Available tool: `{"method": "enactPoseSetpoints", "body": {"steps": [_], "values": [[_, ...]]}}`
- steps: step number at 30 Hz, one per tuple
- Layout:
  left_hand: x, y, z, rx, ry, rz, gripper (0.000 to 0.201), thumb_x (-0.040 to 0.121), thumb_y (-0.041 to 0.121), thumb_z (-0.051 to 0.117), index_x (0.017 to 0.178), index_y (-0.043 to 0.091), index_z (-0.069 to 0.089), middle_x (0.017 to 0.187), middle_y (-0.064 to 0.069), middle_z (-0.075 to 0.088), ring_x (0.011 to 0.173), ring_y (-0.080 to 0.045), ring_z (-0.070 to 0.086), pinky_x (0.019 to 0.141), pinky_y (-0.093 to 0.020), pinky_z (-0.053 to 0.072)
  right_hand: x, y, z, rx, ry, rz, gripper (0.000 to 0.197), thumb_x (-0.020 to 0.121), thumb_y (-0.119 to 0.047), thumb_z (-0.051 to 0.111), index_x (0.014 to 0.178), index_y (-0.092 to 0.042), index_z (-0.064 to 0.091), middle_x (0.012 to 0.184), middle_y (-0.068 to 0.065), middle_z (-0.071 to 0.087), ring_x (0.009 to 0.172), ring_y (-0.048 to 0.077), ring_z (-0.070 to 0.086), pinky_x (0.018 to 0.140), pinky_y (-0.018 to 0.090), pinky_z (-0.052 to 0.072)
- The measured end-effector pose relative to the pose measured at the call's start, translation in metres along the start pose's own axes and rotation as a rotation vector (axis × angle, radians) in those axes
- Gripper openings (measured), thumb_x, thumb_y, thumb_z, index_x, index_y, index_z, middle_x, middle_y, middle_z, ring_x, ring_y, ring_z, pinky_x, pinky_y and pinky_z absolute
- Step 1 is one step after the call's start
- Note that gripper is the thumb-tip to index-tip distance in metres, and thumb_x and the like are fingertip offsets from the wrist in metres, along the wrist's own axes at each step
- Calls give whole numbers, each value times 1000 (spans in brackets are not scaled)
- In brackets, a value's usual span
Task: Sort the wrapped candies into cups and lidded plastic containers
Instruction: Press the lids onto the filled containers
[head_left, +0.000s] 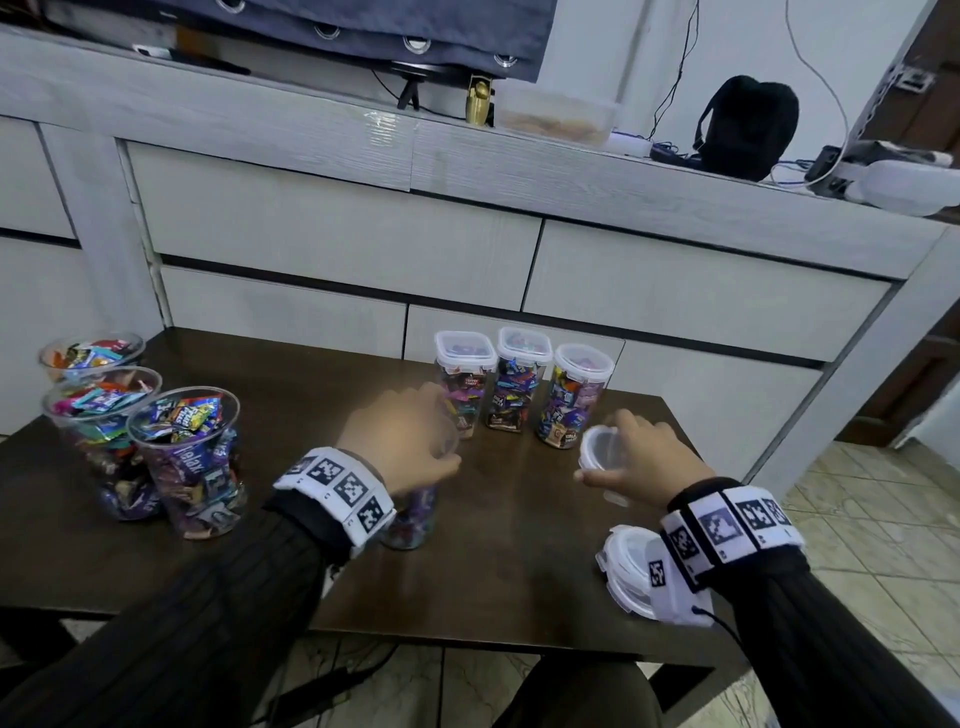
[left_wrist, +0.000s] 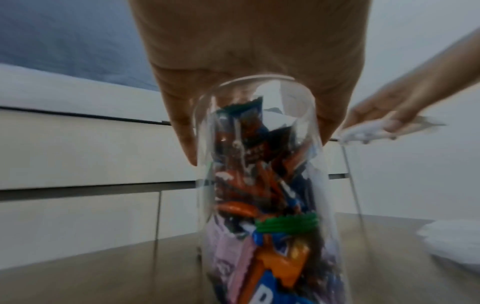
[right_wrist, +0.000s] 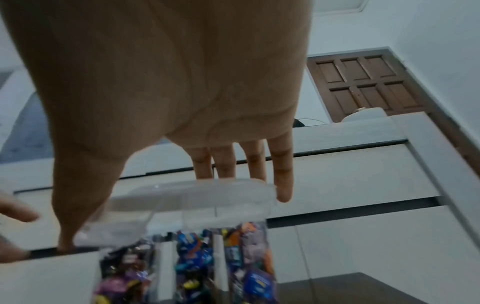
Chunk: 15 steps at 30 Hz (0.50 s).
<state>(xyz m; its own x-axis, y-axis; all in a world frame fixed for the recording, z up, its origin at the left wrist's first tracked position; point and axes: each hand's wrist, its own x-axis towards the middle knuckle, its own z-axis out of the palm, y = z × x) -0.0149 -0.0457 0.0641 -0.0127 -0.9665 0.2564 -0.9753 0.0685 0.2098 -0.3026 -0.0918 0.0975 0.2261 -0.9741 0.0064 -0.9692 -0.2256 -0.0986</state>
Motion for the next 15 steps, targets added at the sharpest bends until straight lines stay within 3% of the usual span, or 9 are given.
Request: {"method": "enactPoseSetpoints", "body": {"steps": [3, 6, 11, 15], "values": [[0, 28, 12, -189, -1, 75, 97, 67, 67, 69, 144, 29, 25, 137, 1, 50, 122, -20, 50, 95, -43, 49, 3, -25, -15, 122, 80, -133, 83, 68, -68, 67, 131, -20, 41, 127, 3, 53, 115, 25, 47, 95, 42, 43], [-4, 43, 28, -454, 66, 80, 114, 62, 62, 79, 150, 29, 15, 155, 6, 28, 140, -15, 33, 113, -37, 34, 1, -48, -23, 279, 130, -273, 84, 70, -66, 66, 134, -20, 41, 131, 2, 51, 120, 21, 45, 100, 41, 42], [-18, 40, 49, -938, 89, -39, 131, 47, 64, 88, 147, 47, 5, 155, 11, 27, 135, -1, 34, 108, -26, 36, -3, -78, -12, 296, 85, -472, 84, 73, -63, 67, 140, -23, 38, 137, -1, 45, 125, 17, 38, 102, 30, 34], [-20, 22, 50, -1030, -34, -59, 139, 43, 54, 93, 149, 44, 3, 140, 20, 44, 125, 3, 46, 104, -24, 40, 4, -95, 3, 260, 38, -540, 83, 75, -59, 68, 143, -23, 36, 140, -1, 40, 127, 20, 33, 104, 31, 29]]}}
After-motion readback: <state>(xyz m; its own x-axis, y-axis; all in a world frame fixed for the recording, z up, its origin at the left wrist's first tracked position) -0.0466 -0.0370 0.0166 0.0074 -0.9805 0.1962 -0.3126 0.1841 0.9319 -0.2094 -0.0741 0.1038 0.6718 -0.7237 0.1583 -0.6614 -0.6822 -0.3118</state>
